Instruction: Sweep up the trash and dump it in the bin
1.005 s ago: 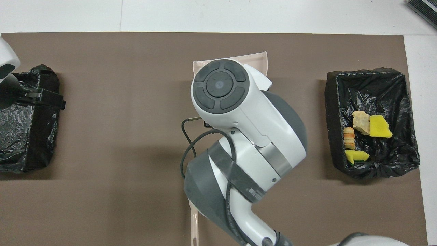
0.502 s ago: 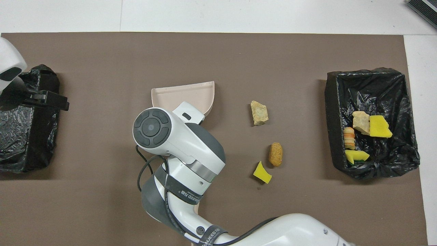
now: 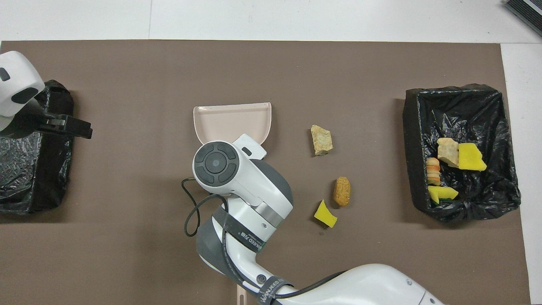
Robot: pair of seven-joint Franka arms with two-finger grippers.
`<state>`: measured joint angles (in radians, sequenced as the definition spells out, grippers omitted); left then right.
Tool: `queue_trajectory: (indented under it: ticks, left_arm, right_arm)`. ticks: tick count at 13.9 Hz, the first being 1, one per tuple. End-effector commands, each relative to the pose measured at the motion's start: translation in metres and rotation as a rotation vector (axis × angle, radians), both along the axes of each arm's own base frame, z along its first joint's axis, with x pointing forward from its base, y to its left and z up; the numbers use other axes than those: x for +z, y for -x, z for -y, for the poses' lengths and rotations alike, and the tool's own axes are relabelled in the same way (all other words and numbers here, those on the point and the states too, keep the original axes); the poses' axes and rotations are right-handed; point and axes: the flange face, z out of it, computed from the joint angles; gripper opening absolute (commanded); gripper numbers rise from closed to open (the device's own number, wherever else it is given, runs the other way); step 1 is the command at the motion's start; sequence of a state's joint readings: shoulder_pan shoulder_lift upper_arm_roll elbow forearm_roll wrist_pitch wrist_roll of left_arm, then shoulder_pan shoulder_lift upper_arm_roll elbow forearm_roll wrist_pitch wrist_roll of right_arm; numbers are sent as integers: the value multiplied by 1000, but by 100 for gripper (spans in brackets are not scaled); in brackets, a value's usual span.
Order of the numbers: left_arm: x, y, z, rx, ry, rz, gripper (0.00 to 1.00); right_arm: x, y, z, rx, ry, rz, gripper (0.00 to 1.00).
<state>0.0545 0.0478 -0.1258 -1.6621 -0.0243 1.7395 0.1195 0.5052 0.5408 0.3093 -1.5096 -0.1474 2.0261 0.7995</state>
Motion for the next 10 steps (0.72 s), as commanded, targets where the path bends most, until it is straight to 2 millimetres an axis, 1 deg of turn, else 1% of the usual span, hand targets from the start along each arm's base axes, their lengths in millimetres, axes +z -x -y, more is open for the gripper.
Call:
queue_trajectory:
  ticks: [1, 2, 4, 5, 6, 7, 8, 9, 10]
  left_arm:
    - [-1, 1, 8, -26, -10, 28, 100]
    - [-3, 1, 14, -37, -8, 27, 100]
    - [-11, -3, 17, -42, -7, 33, 100]
    - [-14, -4, 25, -54, -5, 45, 100]
    - [-24, -5, 28, -58, -5, 42, 100]
    - [-31, -5, 28, -61, -5, 42, 100]
    - [-39, -7, 30, -64, -4, 53, 100]
    - [-50, -10, 35, -70, -1, 63, 100]
    - [-60, -11, 42, -80, 1, 69, 100]
  right_arm:
    - [-3, 10, 7, -40, -5, -20, 34]
    - [0, 9, 7, -42, -7, -15, 35]
    - [4, 9, 6, -43, -11, -13, 37]
    - [9, 6, 9, -45, -11, -9, 37]
    - [18, 3, 13, -50, -11, -5, 39]
    - [34, 2, 17, -54, -7, 2, 45]
    - [52, -4, 30, -72, -7, 13, 51]
    - [73, -12, 51, -98, -6, 24, 66]
    - [97, -15, 69, -110, -30, 11, 73]
